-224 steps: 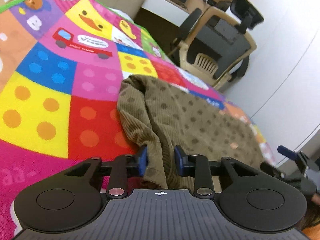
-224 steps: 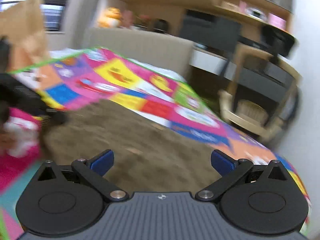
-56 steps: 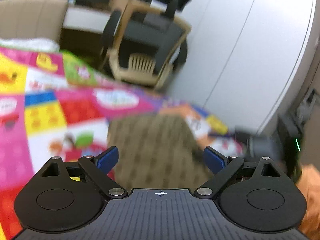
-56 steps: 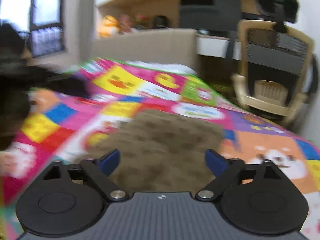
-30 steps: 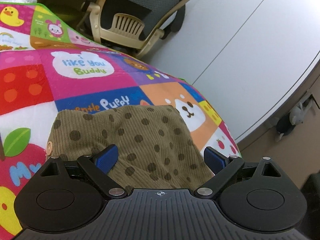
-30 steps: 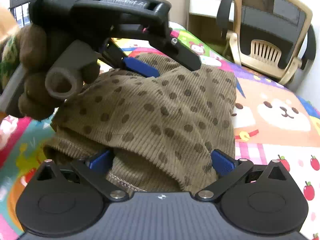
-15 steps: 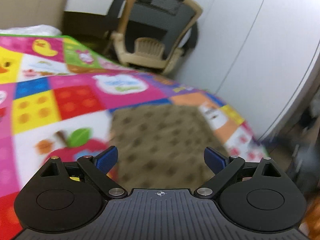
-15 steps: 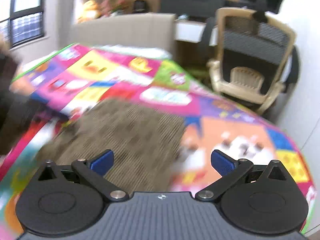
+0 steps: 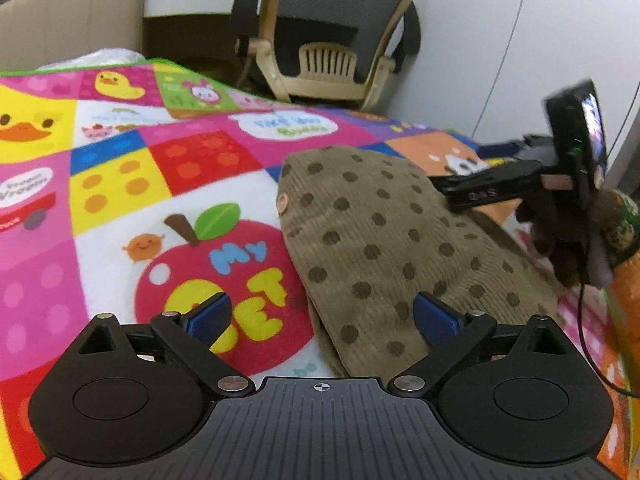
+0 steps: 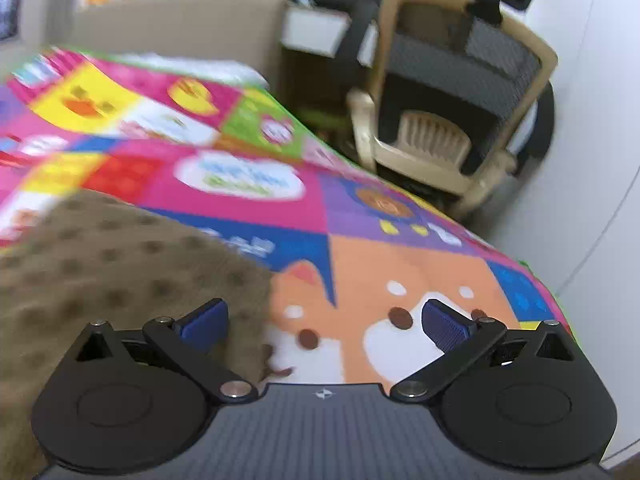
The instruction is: Fold clothes
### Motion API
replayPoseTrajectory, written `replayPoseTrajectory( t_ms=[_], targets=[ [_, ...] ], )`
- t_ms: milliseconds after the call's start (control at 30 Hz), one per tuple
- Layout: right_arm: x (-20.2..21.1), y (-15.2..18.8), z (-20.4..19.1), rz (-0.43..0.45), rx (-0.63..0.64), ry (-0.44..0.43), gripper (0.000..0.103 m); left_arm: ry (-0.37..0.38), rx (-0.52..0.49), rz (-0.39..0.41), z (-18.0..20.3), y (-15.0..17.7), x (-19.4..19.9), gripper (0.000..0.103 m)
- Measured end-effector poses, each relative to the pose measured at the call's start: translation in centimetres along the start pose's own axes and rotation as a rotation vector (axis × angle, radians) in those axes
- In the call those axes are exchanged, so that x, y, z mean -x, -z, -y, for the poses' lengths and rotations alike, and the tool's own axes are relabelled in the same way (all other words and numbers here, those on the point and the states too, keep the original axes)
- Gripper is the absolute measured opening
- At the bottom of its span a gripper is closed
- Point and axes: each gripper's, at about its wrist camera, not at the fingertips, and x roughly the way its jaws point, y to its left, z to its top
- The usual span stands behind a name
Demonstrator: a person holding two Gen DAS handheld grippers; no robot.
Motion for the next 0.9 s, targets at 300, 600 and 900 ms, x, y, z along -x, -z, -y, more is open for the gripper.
replayPoseTrajectory(
  t_ms=[300,600,900],
  targets=[
    [6.6,6.9,-5.3,0.001,0.153,-0.186,0.103,0.027,-0.103,-0.074,1.9,2.6,0.2,0.099],
    [9.4,6.9,-4.6,0.048,0.086,-0.269,0.103,0.030,-0.106,-0.070,1.8,3.9,2.8,0.099],
    [7.6,8.8,-6.3,-0.015,0.084,-0.313,0.103,0.097,-0.087,-0.023,1.8,1.5,3.4,0.099]
  ],
)
